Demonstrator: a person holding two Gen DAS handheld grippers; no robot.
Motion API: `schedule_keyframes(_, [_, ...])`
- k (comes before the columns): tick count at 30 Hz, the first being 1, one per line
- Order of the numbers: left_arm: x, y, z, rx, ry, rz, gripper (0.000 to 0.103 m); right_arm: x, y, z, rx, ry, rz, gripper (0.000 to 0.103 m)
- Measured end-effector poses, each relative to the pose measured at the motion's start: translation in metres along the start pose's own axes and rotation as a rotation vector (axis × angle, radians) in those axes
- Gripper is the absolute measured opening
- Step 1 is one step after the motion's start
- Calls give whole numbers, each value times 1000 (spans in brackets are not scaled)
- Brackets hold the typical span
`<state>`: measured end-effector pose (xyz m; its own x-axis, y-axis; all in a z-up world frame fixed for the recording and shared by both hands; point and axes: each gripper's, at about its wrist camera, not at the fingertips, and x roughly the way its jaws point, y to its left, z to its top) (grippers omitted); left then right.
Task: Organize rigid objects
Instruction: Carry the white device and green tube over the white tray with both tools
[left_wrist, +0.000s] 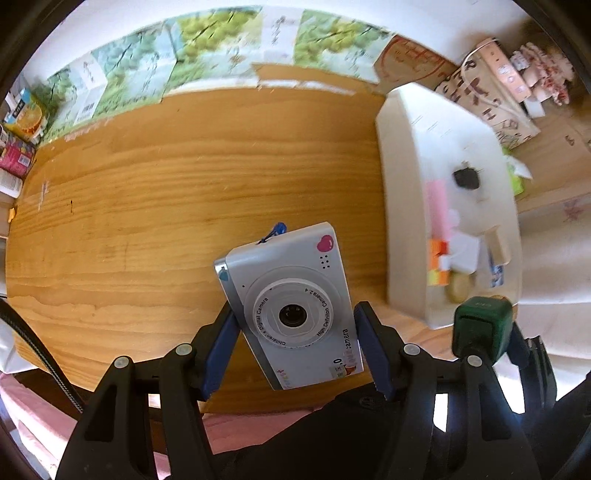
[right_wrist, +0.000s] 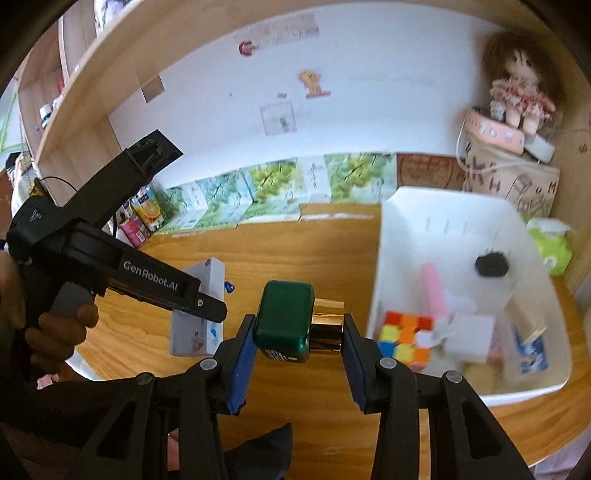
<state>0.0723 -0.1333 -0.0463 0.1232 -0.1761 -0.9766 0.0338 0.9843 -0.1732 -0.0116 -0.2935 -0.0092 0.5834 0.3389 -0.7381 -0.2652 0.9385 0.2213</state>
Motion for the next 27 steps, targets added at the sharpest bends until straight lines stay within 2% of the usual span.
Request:
schedule_keyframes(15, [-30,-82,23,14,-155,-49,66,-19,-72,15,-128,-23,18,44])
schedule_keyframes(21, [-30,-117,30,14,-181,-86,66,-25,-106,15,-167,-25,15,44])
schedule_keyframes(27, [-22,-148,37,27,-175,-121,66,-25,-141,15,-174,-15,4,44])
